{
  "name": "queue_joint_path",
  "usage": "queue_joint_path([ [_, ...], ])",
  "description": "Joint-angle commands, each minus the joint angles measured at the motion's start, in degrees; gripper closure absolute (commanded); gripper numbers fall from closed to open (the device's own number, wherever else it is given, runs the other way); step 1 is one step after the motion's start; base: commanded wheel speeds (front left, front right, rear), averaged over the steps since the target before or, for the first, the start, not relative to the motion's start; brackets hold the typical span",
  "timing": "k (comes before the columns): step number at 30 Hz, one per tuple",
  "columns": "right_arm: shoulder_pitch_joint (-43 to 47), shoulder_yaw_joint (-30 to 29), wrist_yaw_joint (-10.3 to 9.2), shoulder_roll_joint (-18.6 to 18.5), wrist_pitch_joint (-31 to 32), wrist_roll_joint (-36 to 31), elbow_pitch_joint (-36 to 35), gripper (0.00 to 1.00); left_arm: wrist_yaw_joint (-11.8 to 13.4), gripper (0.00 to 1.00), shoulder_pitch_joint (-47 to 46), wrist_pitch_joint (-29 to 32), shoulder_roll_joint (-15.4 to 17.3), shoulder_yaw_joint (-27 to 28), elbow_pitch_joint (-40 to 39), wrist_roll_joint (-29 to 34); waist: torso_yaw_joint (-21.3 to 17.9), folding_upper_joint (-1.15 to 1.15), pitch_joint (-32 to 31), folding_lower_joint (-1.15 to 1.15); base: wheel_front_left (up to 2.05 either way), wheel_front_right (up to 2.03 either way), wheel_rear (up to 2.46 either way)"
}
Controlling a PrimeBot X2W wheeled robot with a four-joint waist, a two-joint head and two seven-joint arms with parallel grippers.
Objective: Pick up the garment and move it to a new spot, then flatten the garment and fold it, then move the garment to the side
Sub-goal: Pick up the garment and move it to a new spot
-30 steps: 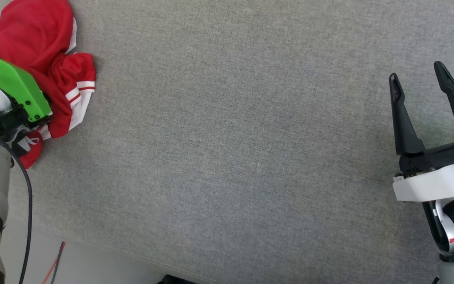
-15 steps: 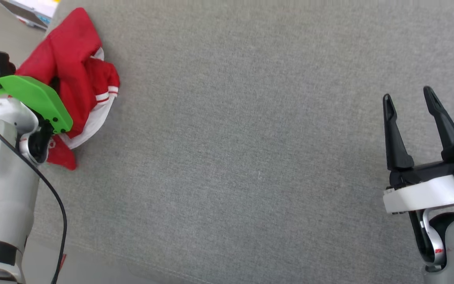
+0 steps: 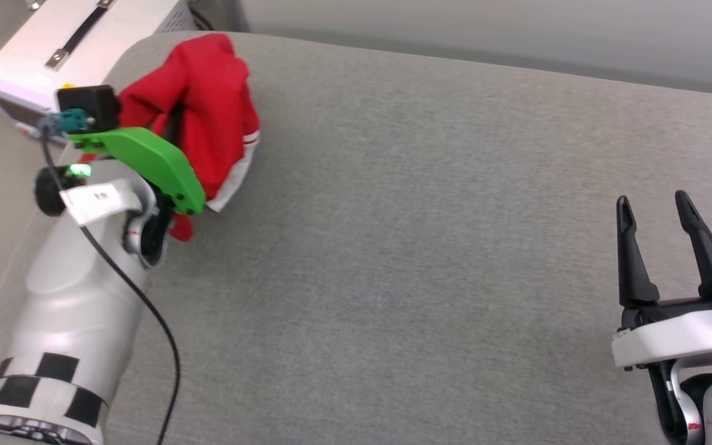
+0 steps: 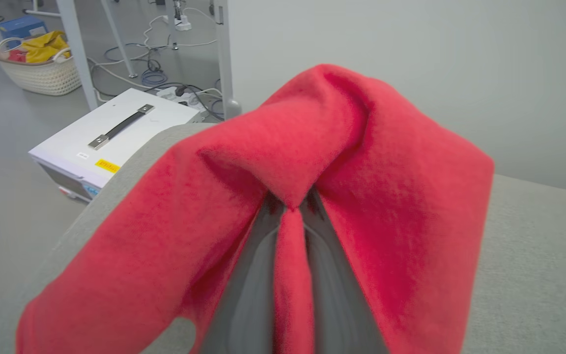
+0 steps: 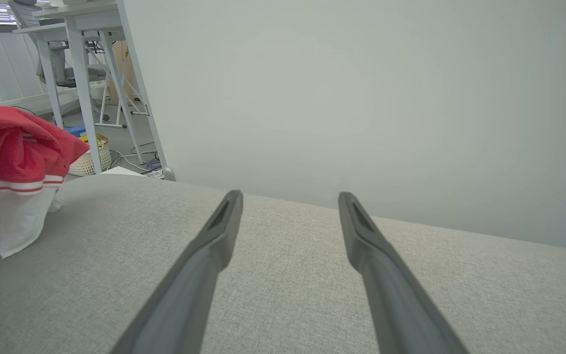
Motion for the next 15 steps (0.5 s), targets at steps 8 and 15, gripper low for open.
queue_joint_path([
  [8, 1.3, -1.8, -0.05, -0.1, -1.6, 3.6, 1.4, 0.0, -1.3, 1.0, 5.3, -1.7, -5.3, -4.1, -7.1, -1.1, -12.7, 0.0, -3.0, 0.0, 0.0, 0.0, 0.0],
  [15, 1.7, -2.8, -0.05, -0.1, -3.2, 5.5, 2.7, 0.0, -1.5, 1.0, 14.2, 0.1, -9.8, -11.9, -14.6, -0.1, -19.9, 0.0, -1.5, 0.0, 0.0, 0.0, 0.0],
])
